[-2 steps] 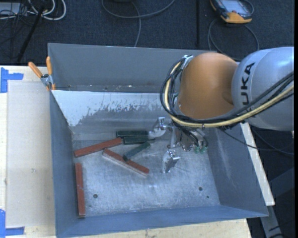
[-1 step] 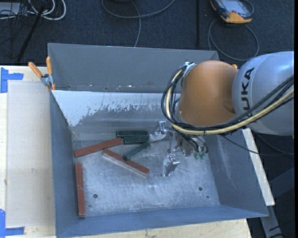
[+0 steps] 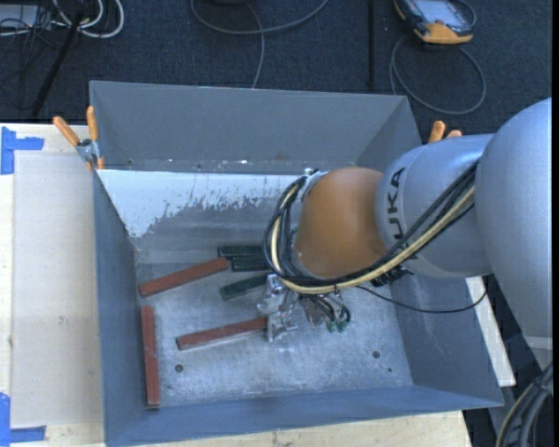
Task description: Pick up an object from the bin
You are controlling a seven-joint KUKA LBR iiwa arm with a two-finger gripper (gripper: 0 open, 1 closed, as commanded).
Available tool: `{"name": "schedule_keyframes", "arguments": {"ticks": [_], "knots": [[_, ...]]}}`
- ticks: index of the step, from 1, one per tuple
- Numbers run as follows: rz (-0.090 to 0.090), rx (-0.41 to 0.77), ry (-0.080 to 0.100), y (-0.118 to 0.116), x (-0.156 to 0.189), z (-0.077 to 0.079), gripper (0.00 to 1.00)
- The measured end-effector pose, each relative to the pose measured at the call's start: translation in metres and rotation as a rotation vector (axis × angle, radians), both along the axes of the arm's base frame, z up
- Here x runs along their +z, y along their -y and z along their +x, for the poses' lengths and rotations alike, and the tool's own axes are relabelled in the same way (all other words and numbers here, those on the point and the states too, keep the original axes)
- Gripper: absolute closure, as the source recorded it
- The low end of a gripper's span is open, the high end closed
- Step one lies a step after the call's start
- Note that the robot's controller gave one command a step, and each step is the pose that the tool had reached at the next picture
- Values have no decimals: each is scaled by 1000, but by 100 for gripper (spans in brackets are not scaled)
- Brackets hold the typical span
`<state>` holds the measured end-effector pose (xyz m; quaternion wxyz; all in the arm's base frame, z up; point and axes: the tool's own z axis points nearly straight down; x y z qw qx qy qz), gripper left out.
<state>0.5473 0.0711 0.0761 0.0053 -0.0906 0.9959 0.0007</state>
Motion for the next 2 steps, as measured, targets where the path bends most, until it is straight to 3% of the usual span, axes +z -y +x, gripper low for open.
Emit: {"name": "schedule_keyframes", "arguments": {"ticks": [1, 2], "knots": [[0, 0, 0, 0, 0, 0, 100], [-3, 84, -13, -18, 197, -4, 100]]}}
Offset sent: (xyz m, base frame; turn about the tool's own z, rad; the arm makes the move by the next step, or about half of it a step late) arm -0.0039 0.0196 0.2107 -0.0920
